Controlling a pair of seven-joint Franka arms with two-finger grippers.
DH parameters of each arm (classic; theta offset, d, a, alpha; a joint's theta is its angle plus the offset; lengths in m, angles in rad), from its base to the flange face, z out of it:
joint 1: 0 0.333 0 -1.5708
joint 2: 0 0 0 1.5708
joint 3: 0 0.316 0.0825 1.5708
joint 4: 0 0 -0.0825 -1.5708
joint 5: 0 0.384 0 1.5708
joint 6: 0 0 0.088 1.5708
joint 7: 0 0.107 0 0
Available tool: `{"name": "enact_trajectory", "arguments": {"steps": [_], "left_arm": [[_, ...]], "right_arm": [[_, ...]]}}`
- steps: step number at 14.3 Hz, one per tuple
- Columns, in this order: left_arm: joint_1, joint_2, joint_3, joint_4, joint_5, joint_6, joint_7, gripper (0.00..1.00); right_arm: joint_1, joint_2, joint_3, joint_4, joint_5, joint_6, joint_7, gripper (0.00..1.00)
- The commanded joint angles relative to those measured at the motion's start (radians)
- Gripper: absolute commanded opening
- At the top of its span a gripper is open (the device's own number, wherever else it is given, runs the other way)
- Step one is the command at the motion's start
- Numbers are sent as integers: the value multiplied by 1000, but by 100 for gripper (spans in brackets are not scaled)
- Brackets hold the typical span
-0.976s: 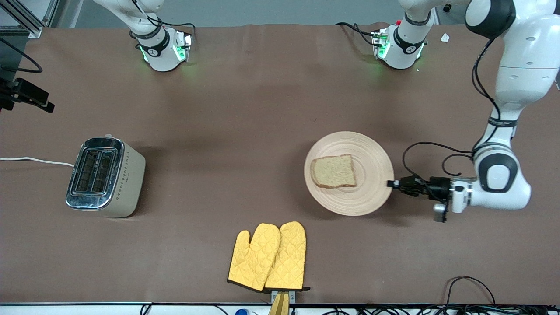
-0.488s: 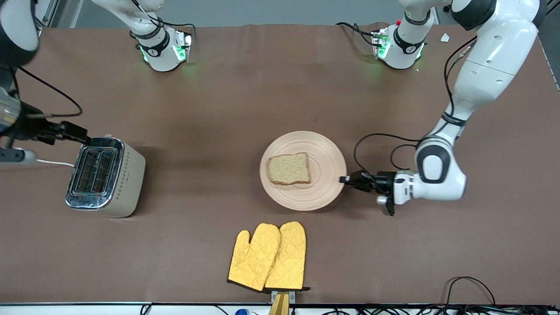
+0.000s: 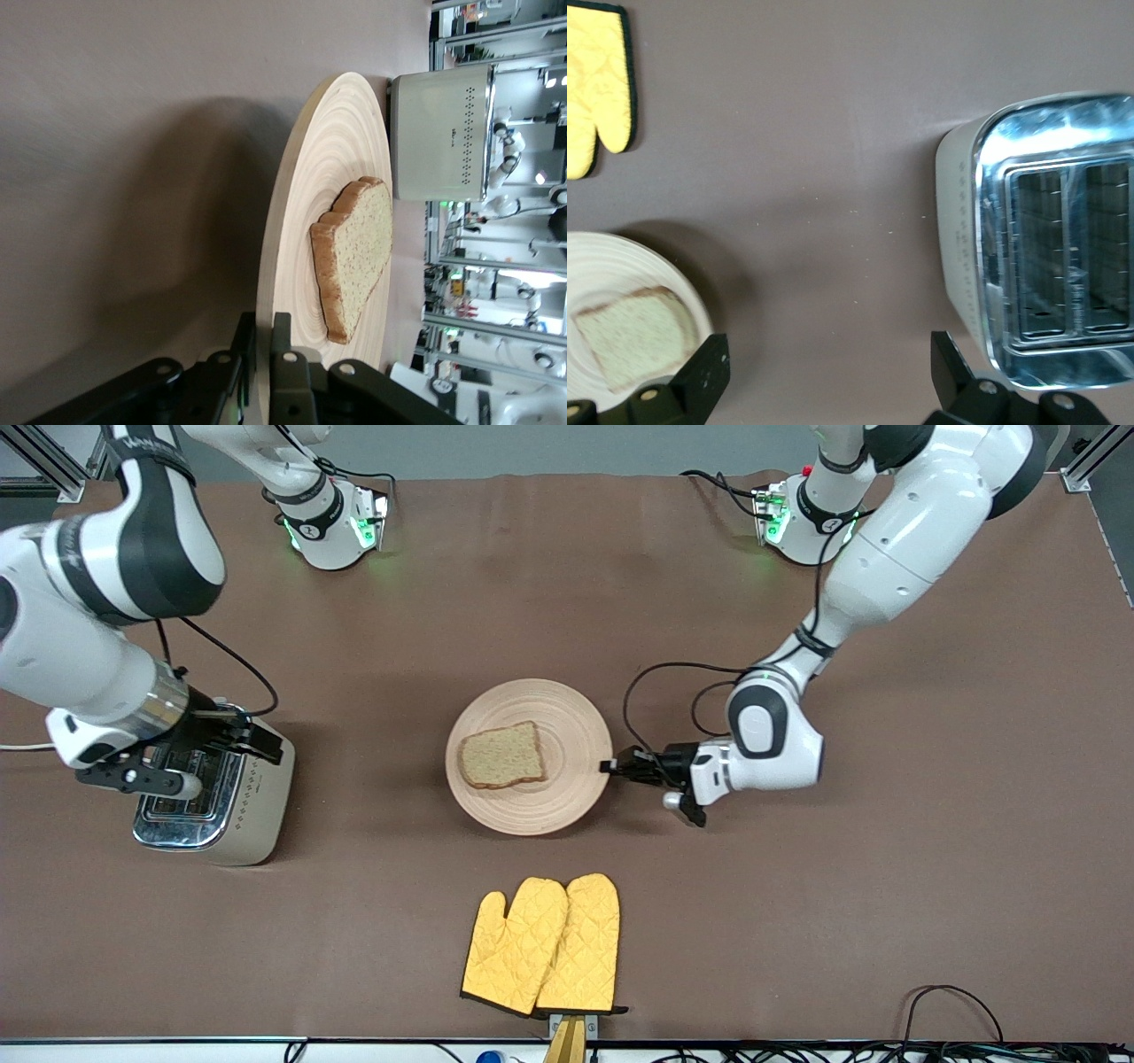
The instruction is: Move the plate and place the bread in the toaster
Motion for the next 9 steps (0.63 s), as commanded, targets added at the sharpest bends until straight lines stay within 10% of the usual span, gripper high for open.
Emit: {"name": "enact_trajectory", "arguments": {"steps": [1, 5, 8, 9], "left_arm": [[-46, 33, -4, 28, -106, 21, 12, 1], [-91, 73, -2, 59, -120, 78, 13, 10], [-77, 66, 5, 61, -114, 79, -2, 97], [-60, 60, 8, 61, -114, 79, -10, 100]], "right_arm": [[51, 21, -5, -64, 7, 80, 88, 100], [96, 21, -5, -142, 4, 168, 105, 100], [107, 20, -5, -236, 3, 272, 108, 100], [113, 15, -5, -273, 3, 309, 106, 100]]}}
